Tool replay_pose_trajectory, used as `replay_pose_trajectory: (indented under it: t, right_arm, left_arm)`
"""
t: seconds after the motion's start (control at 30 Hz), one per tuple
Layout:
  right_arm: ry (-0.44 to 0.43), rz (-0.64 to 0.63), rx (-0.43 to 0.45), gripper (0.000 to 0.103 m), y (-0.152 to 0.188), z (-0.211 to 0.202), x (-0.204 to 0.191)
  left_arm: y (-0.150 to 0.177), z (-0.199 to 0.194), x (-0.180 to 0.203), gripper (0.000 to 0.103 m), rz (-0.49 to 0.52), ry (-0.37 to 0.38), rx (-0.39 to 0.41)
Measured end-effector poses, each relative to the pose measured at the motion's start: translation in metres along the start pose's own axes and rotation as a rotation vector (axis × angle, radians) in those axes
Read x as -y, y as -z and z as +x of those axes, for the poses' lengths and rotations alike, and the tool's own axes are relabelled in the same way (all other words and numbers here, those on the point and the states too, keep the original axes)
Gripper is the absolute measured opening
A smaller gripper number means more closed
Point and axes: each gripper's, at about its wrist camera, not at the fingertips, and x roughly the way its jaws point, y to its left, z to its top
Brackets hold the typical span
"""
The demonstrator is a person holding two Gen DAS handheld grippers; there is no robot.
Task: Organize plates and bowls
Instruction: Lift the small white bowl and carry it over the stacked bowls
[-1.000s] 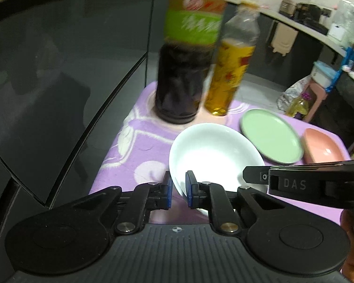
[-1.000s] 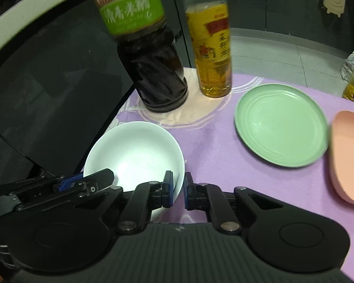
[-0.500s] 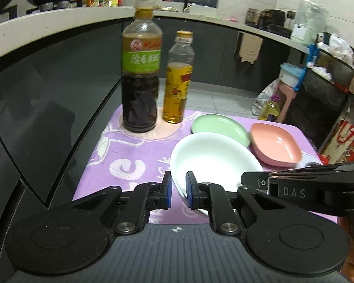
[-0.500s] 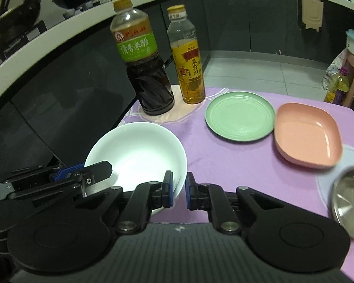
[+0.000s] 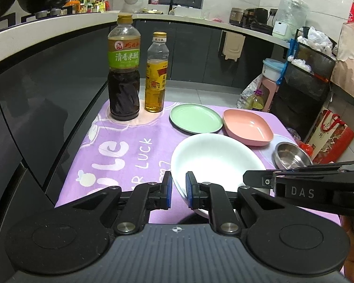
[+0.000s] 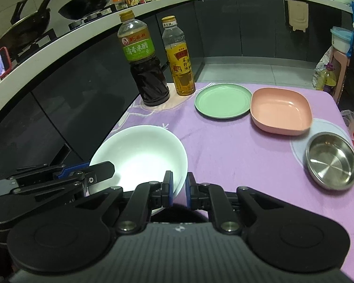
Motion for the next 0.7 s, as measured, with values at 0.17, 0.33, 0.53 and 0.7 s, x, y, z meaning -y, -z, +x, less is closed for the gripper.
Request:
replay_pose_trajectory:
  t: [0.17, 0.33, 0.53, 0.7]
  right_arm:
    - [-0.004, 0.012, 0.011, 0.009, 0.010, -0.014, 0.000]
    - [-0.006, 0.019, 0.012, 0.009, 0.022, -0.024, 0.002]
    - [-0.012, 0.025, 0.029, 0.009, 0.034, -0.038, 0.004]
    - [-0.013, 0.028, 0.031, 0.009, 0.041, -0.043, 0.005]
  left_arm:
    - [0.010, -0.016, 0.010, 0.011, 0.020, -0.001, 0.017]
    - [0.019, -0.029, 0.018, 0.012, 0.045, 0.003, 0.020]
    - [0.029, -0.039, 0.023, 0.012, 0.051, 0.014, 0.020]
    - [0.035, -0.043, 0.024, 0.012, 0.051, 0.021, 0.014]
